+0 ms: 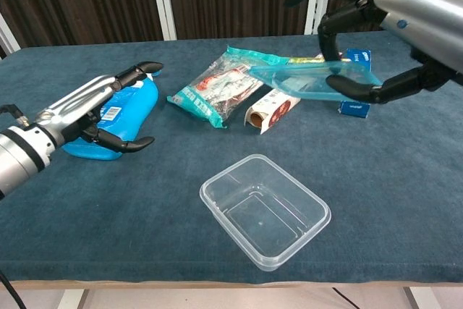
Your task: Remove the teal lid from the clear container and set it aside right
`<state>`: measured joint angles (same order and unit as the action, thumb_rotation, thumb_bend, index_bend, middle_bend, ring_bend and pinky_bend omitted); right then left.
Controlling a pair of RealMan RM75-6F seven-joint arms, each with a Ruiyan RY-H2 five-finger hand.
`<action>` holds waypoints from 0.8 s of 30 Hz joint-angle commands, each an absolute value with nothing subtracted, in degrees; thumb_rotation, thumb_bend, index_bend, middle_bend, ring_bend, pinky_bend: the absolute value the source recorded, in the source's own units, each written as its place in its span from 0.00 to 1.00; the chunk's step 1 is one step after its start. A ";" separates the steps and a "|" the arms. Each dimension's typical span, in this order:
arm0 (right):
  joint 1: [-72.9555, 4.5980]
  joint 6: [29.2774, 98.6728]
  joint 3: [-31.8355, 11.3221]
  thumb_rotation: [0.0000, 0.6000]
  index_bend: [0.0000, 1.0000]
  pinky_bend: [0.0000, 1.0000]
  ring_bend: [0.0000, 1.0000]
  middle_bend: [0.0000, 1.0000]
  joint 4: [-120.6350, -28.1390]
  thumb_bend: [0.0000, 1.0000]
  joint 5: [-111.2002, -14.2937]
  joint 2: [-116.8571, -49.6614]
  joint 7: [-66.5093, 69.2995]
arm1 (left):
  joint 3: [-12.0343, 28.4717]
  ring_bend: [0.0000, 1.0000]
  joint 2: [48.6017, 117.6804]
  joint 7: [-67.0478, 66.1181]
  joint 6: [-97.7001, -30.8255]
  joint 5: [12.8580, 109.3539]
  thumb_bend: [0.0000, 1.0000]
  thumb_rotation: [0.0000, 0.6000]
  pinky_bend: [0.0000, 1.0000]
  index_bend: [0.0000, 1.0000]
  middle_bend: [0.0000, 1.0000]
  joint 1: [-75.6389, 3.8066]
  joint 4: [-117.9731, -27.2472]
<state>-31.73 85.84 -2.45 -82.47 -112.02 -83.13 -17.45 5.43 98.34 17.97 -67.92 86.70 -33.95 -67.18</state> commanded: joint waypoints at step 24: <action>-27.07 77.56 2.74 1.00 0.06 0.00 0.00 0.05 -50.95 0.29 -101.85 -93.29 -7.67 | 1.13 0.00 95.92 19.19 -69.73 89.01 0.28 1.00 0.01 0.00 0.00 -30.53 -64.92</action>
<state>-27.64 78.63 2.36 -48.88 -102.82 -94.26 -7.96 1.12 95.92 19.18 -69.72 89.01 -30.54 -64.92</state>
